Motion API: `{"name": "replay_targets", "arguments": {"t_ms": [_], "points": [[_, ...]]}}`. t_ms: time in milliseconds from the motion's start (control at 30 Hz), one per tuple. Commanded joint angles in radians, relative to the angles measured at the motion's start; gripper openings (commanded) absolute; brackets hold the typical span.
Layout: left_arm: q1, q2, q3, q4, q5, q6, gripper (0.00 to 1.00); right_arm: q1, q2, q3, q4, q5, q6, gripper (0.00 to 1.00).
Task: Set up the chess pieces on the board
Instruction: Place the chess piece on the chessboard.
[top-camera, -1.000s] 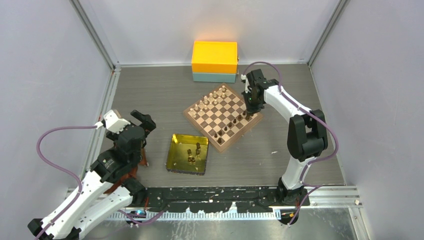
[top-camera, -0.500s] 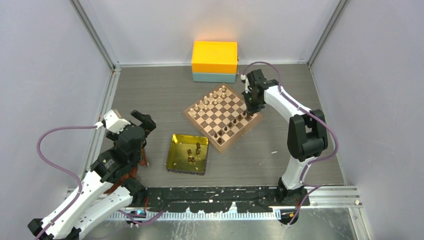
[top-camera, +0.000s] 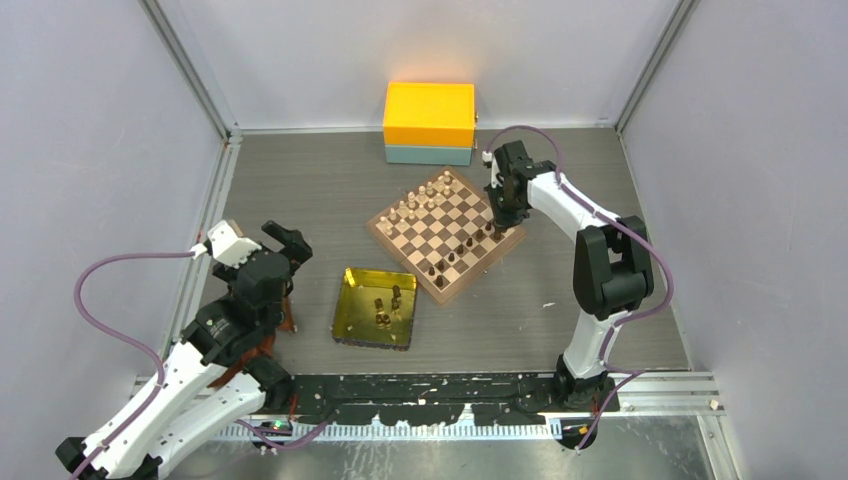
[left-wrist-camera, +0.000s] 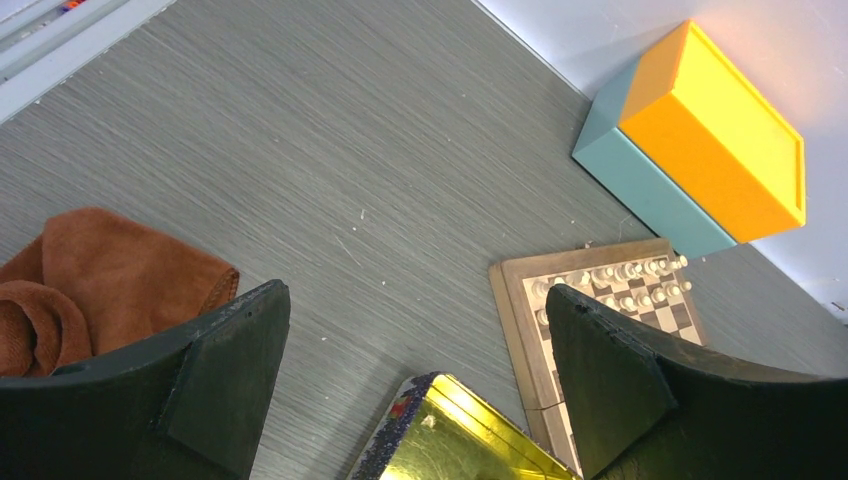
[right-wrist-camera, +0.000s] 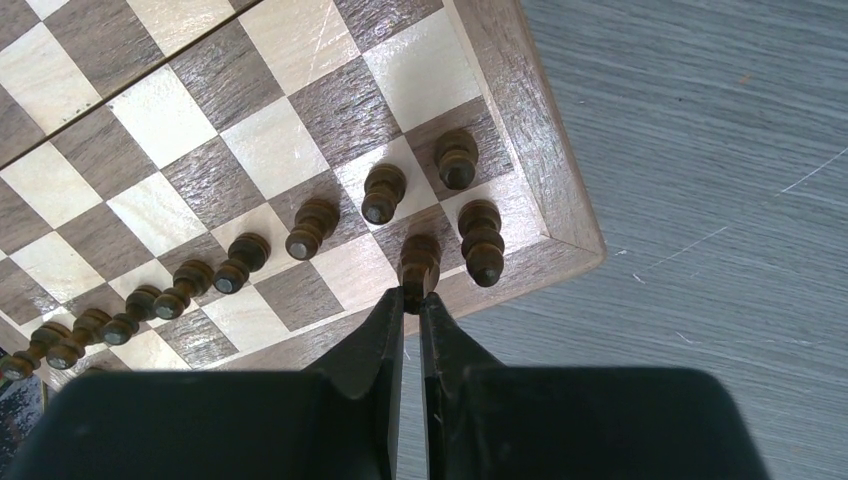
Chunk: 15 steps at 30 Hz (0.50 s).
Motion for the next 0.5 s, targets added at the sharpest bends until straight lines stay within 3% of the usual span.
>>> {"name": "replay_targets", "arguments": {"t_ms": [0,167,467], "points": [[-0.005,-0.002,-0.002,0.040,-0.019,0.007,1.00,-0.004,0.001,0.004,0.032,0.004,-0.015,0.01],[-0.005,0.002,0.000,0.042,-0.018,0.007,1.00,-0.005,0.006,0.003,0.032,-0.002,-0.012,0.03],[-0.005,0.008,0.003,0.046,-0.015,0.007,1.00,-0.004,0.006,0.005,0.030,0.008,-0.002,0.25]]}}
